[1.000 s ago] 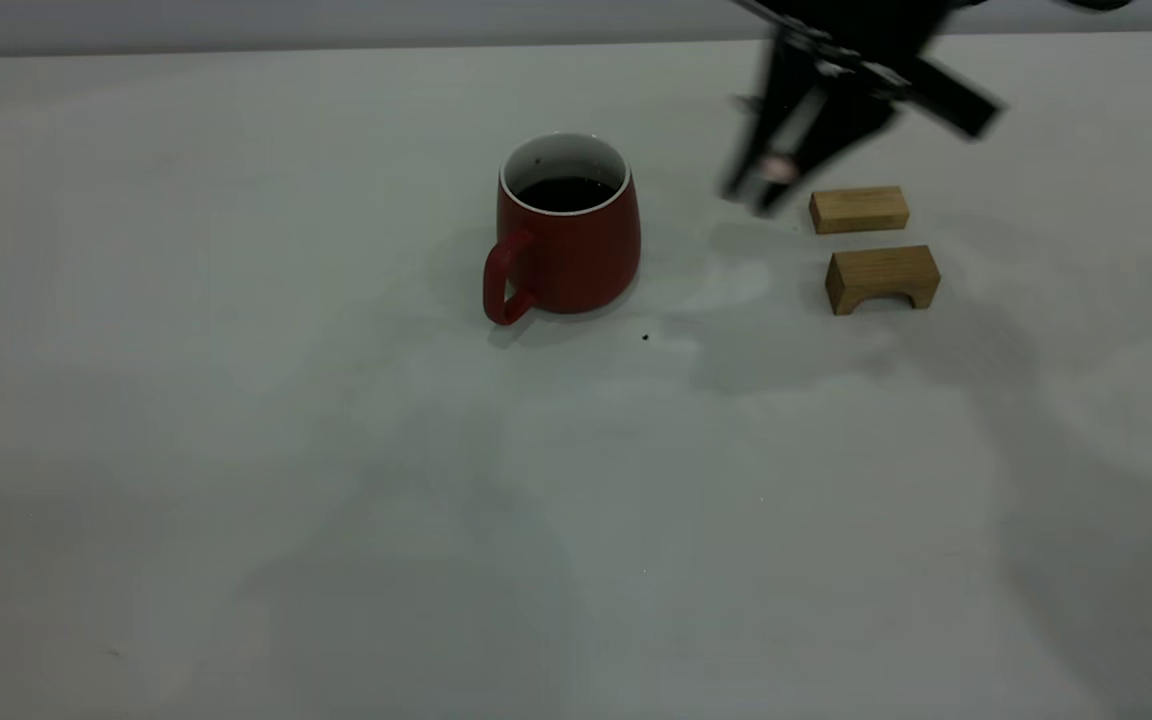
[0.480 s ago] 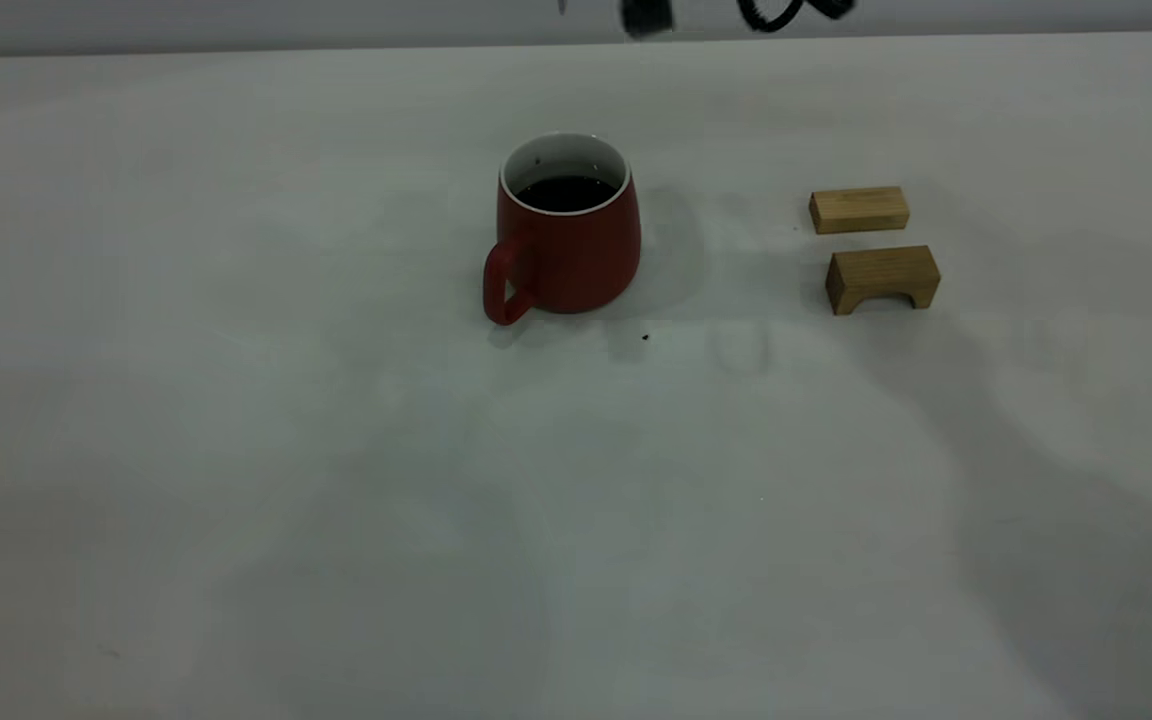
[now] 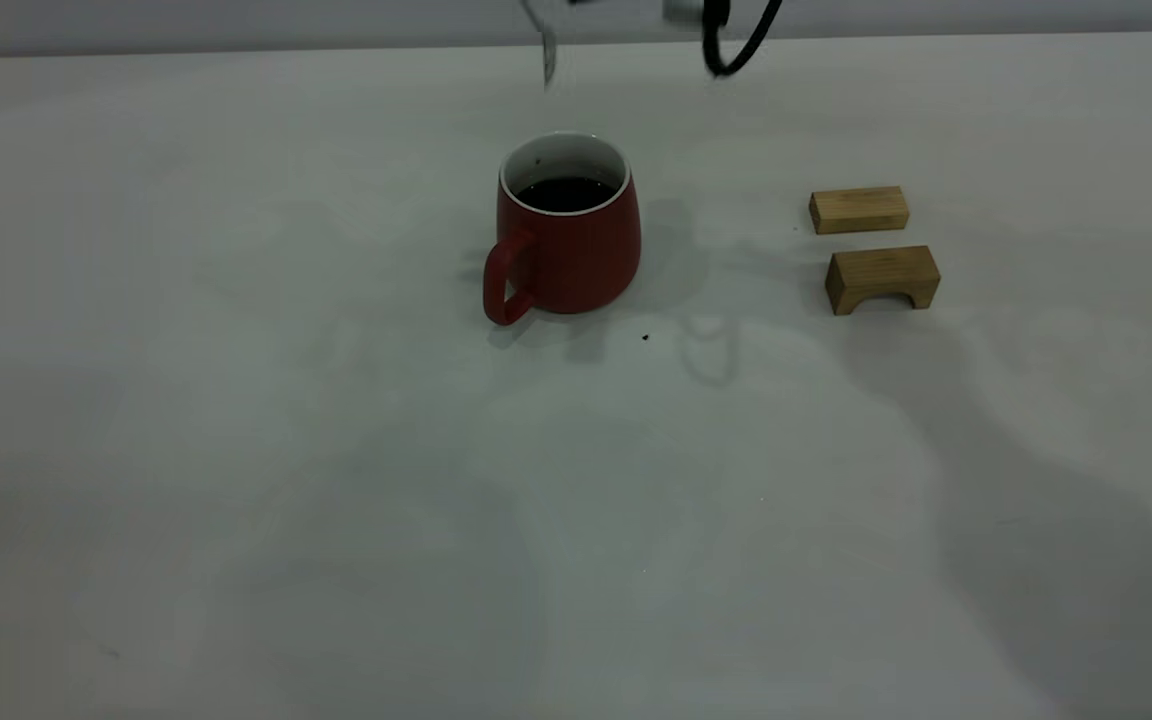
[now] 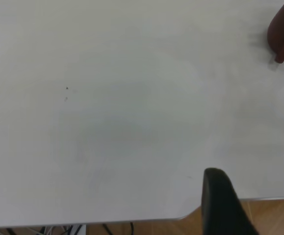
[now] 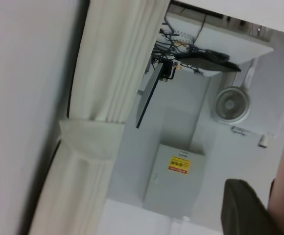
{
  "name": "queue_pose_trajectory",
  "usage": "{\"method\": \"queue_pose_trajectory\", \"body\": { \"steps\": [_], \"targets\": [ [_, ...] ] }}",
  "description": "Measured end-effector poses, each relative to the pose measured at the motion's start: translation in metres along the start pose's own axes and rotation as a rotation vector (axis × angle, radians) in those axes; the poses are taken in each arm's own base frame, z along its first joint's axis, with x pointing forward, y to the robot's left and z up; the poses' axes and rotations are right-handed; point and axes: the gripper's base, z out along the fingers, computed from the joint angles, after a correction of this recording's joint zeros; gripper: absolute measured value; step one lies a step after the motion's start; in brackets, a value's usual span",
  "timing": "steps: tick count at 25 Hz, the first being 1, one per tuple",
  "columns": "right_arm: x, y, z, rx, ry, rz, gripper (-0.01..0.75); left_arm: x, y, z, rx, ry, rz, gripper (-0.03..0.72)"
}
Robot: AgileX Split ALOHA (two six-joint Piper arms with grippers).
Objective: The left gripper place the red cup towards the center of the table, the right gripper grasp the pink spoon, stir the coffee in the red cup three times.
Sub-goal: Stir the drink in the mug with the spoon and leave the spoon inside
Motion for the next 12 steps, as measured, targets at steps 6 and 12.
{"method": "queue_pose_trajectory", "body": {
  "steps": [6,12],
  "targets": [
    [-0.061,-0.022,0.014,0.035,-0.074,0.121,0.123,0.0,0.0,0.0,0.0,0.0,0.0,0.407],
    [-0.089,-0.031,0.009,0.024,-0.141,0.189,0.123,0.0,0.0,0.0,0.0,0.0,0.0,0.407]
  ]
}}
